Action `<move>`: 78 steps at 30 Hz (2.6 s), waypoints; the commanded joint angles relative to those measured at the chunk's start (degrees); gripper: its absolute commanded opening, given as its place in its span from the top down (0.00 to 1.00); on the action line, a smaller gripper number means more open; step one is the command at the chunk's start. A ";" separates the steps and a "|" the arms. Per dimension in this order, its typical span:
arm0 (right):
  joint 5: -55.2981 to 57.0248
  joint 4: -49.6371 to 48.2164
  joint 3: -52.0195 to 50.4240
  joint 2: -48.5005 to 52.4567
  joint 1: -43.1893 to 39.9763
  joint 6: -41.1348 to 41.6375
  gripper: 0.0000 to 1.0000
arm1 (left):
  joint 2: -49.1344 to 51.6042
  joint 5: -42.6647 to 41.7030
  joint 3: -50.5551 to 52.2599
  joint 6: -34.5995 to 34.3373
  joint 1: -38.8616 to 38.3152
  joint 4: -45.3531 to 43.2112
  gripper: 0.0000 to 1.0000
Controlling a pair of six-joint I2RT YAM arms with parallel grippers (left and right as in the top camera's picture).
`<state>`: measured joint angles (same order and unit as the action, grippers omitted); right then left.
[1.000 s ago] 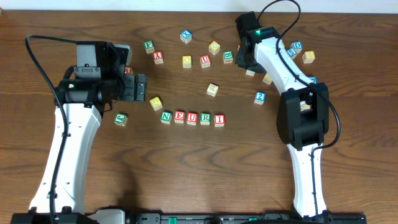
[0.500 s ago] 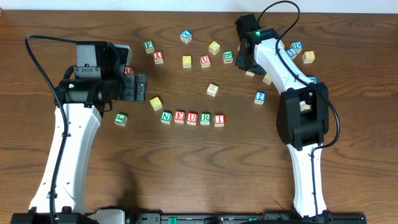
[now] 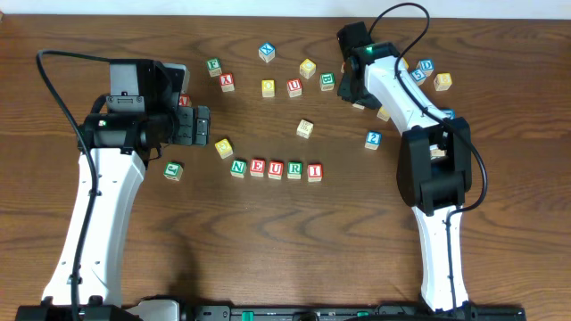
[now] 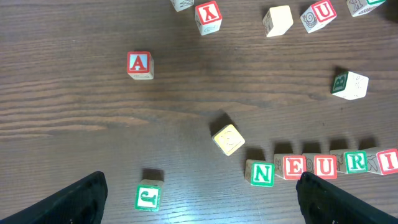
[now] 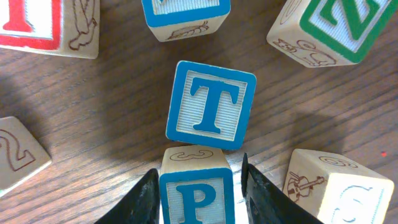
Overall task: Spell out NEURIPS
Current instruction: 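Close the right gripper on the blue P block and lift it, then carry the P block toward the right end of the row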
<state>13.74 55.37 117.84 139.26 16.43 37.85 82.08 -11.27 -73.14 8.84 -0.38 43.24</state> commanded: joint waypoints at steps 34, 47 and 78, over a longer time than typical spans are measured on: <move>-0.83 -3.10 -1.44 0.59 0.13 -0.22 0.73 | -0.09 -0.04 -1.18 0.15 0.22 0.00 0.04; -1.51 -1.60 0.26 0.57 0.17 -1.40 0.75 | -0.11 -0.07 -1.18 0.15 0.22 0.00 0.04; -7.28 13.55 0.72 -22.56 1.68 -12.28 0.90 | -0.09 -0.04 -1.18 0.15 0.22 0.00 0.04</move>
<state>9.19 68.34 118.02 118.96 16.67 28.21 82.08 -11.27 -73.14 8.84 -0.38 43.24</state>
